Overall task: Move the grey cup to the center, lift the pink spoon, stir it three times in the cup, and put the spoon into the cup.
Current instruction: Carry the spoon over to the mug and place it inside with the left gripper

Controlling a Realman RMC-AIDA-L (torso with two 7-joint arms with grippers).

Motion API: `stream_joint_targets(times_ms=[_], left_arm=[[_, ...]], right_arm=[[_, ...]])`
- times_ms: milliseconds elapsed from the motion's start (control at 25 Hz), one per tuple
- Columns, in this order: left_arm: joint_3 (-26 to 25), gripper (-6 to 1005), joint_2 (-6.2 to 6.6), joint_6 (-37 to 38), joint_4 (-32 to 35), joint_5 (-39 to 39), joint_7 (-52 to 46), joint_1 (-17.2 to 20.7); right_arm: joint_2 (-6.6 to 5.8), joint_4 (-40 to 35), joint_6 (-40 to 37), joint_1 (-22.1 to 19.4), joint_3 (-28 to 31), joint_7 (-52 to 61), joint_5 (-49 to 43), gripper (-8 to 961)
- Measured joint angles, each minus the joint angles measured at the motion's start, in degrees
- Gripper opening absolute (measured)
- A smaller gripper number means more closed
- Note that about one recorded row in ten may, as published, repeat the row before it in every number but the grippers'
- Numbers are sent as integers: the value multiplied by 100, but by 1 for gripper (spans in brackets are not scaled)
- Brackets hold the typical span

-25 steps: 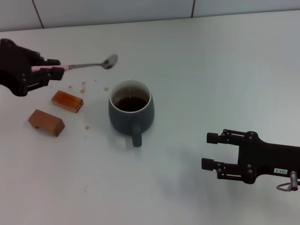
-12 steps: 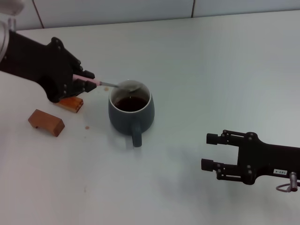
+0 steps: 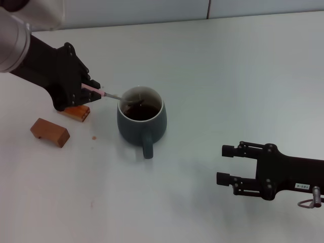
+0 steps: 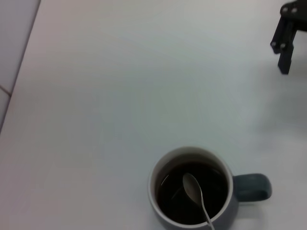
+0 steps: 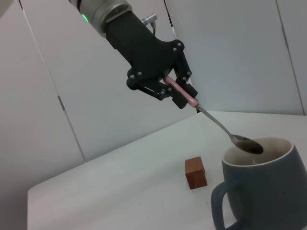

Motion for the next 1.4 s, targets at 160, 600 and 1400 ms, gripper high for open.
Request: stream_joint_targets(times_ms=[160,600,1400], left_arm=[[194,153,-8,-125,-6,227,0,-95],[1409,157,-35,-464,-118,922,-167,-356],[2594,163,-46,-773,-272,996,-465,-502]], right_arm=[[0,4,-7,-1,1,6,-4,740],[0,27,-32,13,-8,8,-20,740],[0,58,-46,41,-71,24,-25,741]])
